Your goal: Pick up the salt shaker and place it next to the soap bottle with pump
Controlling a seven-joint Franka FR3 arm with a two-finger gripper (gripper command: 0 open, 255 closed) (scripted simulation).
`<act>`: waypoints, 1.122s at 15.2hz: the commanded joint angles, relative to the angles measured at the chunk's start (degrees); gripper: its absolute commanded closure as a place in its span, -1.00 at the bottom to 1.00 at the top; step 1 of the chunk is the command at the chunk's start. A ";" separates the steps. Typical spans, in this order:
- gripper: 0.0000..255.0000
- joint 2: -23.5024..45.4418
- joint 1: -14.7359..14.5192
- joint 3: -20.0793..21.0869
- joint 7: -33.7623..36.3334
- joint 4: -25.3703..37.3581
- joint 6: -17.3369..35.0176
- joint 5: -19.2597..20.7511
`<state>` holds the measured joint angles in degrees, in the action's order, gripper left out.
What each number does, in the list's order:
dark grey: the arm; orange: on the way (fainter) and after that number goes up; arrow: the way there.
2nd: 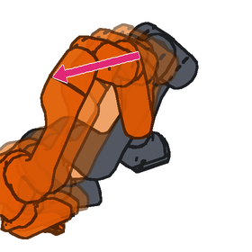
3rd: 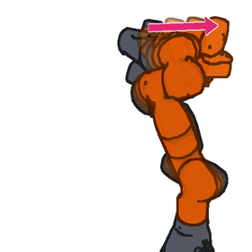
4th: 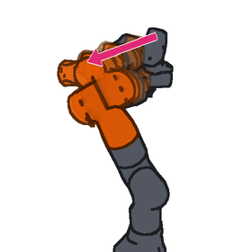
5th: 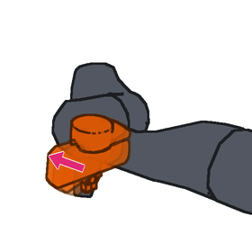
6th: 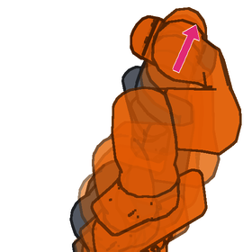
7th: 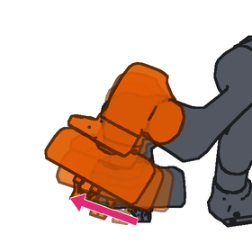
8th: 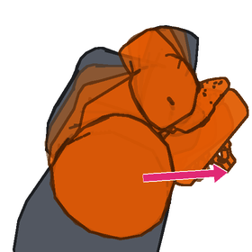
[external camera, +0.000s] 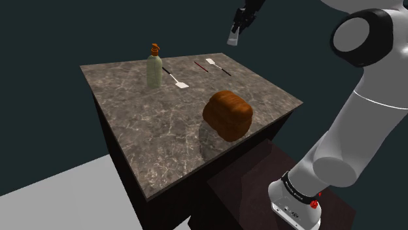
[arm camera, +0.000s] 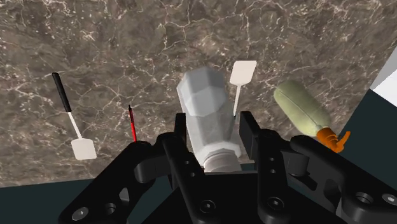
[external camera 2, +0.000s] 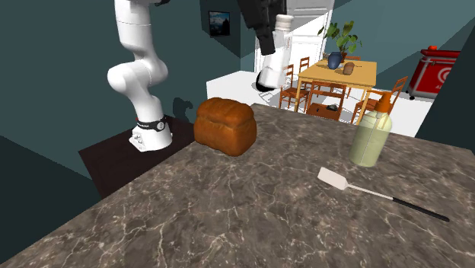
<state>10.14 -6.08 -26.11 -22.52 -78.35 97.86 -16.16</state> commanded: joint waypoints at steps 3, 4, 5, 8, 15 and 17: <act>1.00 -0.69 -3.71 2.00 5.56 -0.87 1.50 1.66; 1.00 -0.73 -4.55 2.51 6.87 -0.94 1.81 2.02; 1.00 -0.70 -5.36 3.01 8.17 -0.92 2.08 2.36; 1.00 -0.21 -7.72 4.47 12.01 -0.33 2.69 3.22; 1.00 3.29 -12.66 7.57 20.54 4.25 2.84 4.57; 1.00 4.93 -13.94 8.35 22.86 6.50 2.50 4.82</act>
<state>13.87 -19.34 -18.21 -1.05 -73.46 100.61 -11.40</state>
